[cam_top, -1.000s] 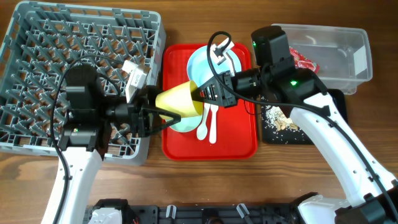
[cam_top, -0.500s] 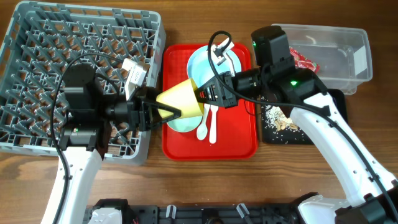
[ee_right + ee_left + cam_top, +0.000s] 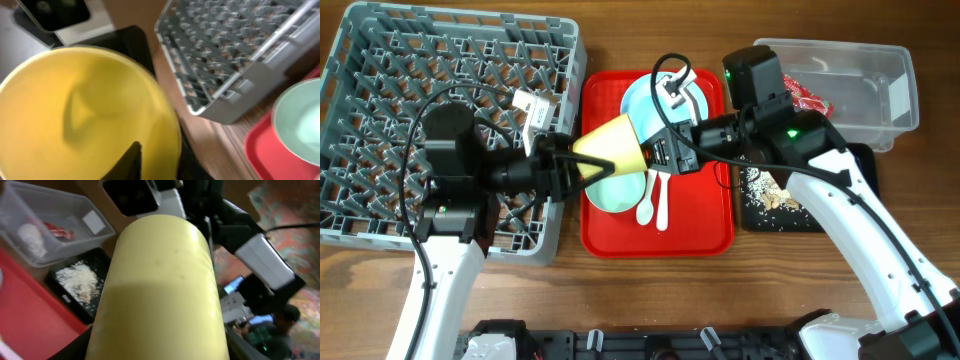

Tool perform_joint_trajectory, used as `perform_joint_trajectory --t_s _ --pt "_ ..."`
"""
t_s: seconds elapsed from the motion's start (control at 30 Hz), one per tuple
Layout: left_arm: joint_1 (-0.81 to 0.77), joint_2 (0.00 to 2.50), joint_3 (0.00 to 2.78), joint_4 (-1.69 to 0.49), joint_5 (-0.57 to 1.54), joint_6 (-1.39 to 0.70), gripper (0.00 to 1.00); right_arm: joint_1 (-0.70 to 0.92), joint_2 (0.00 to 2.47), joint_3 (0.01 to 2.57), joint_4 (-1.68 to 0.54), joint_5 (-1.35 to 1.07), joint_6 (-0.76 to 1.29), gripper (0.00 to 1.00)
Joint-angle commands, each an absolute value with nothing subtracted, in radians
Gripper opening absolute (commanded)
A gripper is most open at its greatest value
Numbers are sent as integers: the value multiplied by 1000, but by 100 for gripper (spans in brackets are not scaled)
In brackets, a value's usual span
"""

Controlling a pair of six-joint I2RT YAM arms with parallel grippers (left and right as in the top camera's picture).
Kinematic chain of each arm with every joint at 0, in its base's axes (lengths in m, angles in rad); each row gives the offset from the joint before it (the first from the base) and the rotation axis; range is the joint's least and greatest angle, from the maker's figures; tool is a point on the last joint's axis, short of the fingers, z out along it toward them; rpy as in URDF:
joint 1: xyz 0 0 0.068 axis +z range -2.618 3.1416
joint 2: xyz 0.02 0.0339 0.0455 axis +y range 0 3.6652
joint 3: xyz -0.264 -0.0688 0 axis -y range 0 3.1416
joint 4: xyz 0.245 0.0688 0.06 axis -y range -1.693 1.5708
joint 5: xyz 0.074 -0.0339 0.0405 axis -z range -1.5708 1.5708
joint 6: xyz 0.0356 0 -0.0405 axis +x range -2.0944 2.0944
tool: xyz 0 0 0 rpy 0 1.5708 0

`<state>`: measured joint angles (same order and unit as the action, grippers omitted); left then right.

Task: Sort waste into correct bins and load items into the dishwasher rack
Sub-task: 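Lower the yellow cup into the dish rack and open the left gripper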

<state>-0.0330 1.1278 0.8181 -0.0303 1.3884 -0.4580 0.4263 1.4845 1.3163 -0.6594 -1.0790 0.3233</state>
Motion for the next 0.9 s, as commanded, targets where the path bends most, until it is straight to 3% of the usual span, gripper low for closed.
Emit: perform_joint_trajectory --t_s 0.0,0.1,0.47,0.67,0.87 --pt "-27 1128 828 -97 1136 -348 40 418 1488 1323 -696 -968 312 36" --pt "-9 1128 828 -252 933 -250 39 374 1488 1323 -710 -950 284 54" --pt "109 1071 870 -581 499 -183 39 253 1477 1324 -916 -592 229 57" --pt "211 1062 989 -877 192 -187 42 242 1393 1324 -1007 -367 214 59" --pt "306 1070 1003 -995 4 -251 40 242 1346 1324 -1112 -247 216 61"
